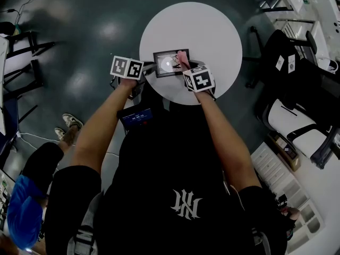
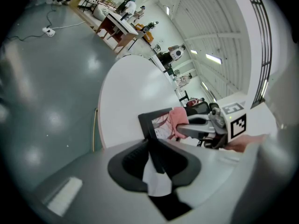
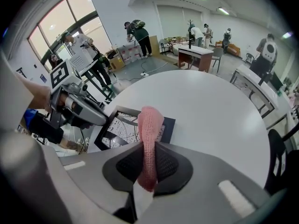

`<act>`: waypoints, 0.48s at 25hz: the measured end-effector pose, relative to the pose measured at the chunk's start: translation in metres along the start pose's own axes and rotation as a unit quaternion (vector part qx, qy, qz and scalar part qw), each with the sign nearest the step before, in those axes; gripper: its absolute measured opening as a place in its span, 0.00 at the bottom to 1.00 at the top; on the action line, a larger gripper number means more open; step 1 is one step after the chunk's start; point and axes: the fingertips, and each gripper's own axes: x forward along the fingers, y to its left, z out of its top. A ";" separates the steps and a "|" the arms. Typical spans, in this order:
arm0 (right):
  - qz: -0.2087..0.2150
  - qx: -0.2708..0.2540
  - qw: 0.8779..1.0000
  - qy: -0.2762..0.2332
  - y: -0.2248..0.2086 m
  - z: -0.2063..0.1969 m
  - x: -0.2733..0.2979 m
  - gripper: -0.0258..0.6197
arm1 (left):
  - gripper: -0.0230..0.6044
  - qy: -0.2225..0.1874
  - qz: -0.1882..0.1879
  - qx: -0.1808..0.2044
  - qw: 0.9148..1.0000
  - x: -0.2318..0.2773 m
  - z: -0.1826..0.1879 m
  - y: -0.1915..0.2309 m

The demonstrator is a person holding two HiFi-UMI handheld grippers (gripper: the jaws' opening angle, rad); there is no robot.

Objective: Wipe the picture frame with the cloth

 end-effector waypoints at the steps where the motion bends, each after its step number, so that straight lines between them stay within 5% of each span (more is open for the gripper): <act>1: -0.001 0.001 1.000 -0.001 -0.001 0.000 -0.001 0.09 | 0.13 0.000 0.000 0.000 1.000 0.000 0.000 0.000; 12: -0.012 0.076 0.997 -0.021 -0.018 -0.005 -0.009 0.10 | 0.12 -0.002 -0.003 -0.002 1.000 -0.001 0.000 -0.001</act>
